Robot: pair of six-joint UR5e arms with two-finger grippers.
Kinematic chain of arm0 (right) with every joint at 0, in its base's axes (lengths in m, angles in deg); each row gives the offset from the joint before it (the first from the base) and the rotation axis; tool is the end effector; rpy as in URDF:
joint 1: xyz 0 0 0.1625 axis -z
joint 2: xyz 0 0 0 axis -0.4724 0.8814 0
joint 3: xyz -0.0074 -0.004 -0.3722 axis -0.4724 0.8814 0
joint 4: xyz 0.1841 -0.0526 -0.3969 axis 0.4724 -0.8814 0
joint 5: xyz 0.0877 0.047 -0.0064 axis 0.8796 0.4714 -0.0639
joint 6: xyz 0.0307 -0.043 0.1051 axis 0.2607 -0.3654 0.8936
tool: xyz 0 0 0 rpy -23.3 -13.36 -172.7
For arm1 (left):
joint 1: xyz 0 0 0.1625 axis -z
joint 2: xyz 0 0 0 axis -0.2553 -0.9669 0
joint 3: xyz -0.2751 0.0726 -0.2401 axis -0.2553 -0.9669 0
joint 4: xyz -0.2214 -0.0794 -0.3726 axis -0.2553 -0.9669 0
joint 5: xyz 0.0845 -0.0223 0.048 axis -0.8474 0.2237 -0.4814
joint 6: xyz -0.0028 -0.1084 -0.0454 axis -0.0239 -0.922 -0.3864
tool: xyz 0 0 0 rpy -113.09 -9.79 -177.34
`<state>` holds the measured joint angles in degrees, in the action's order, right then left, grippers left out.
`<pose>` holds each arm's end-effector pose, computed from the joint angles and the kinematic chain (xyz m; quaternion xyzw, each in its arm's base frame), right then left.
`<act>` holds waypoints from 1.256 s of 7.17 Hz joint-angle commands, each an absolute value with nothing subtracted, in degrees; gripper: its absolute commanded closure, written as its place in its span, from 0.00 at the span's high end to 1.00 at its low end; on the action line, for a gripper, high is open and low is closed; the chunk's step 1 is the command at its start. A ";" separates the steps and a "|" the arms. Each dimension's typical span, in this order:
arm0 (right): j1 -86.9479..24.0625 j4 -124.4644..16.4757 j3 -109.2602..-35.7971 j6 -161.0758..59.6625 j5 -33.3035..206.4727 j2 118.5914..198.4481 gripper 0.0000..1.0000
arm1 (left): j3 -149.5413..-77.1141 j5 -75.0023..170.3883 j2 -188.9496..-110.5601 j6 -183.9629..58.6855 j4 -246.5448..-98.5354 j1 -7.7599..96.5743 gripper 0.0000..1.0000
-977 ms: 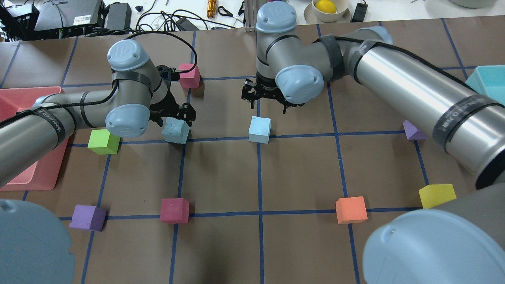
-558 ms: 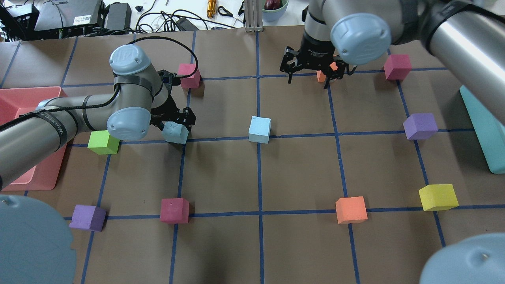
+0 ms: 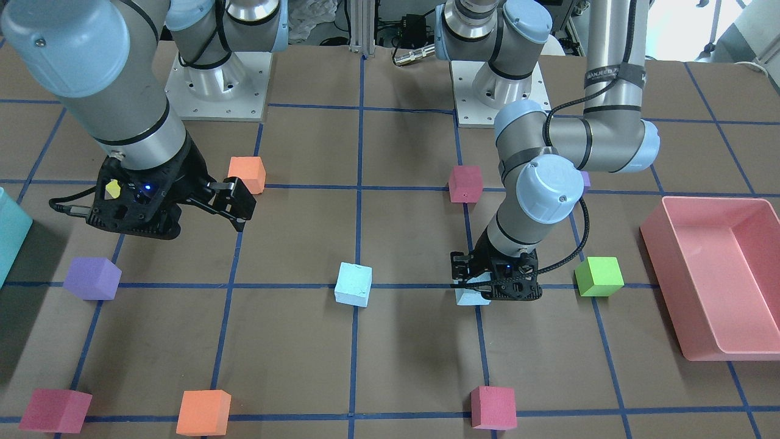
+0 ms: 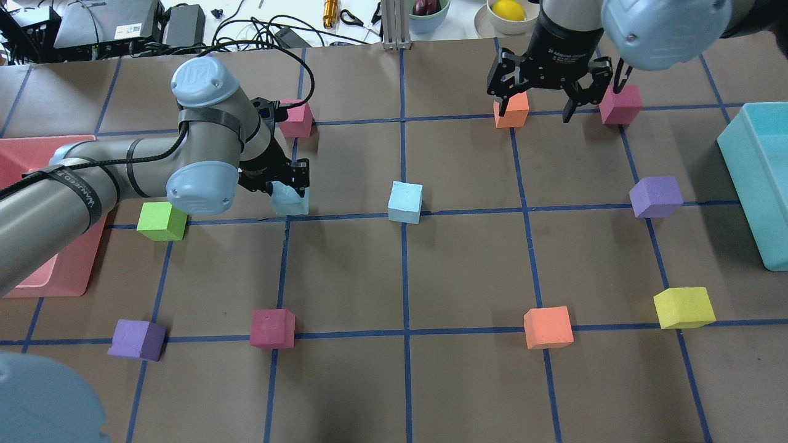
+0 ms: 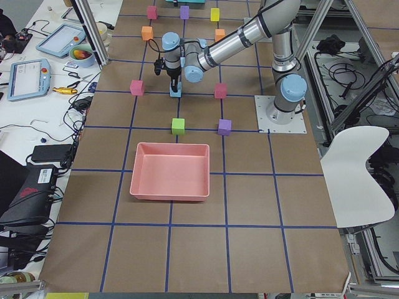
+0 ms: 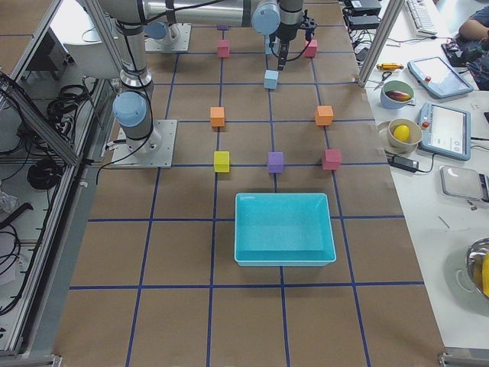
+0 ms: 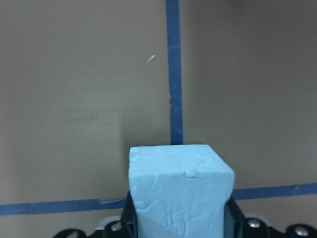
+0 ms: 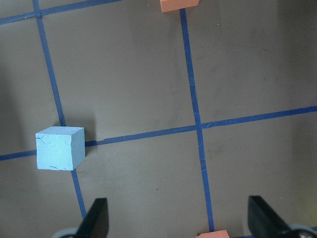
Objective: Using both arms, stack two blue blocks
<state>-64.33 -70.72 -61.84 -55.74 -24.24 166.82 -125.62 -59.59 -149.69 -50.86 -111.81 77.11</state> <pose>0.1639 -0.5874 0.3780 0.0781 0.9967 0.0079 0.0184 -0.1612 -0.5756 0.1716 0.0086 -0.9992 0.0128 0.0377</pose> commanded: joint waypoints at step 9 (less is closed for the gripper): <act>-61.81 -66.28 -67.51 -59.91 -25.30 175.81 1.00 | -111.04 -59.71 -157.50 -66.81 -113.83 96.48 0.00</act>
<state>-61.84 -66.17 -66.83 -59.89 -25.66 174.83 -110.78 -59.64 -157.10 -66.77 -114.53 95.66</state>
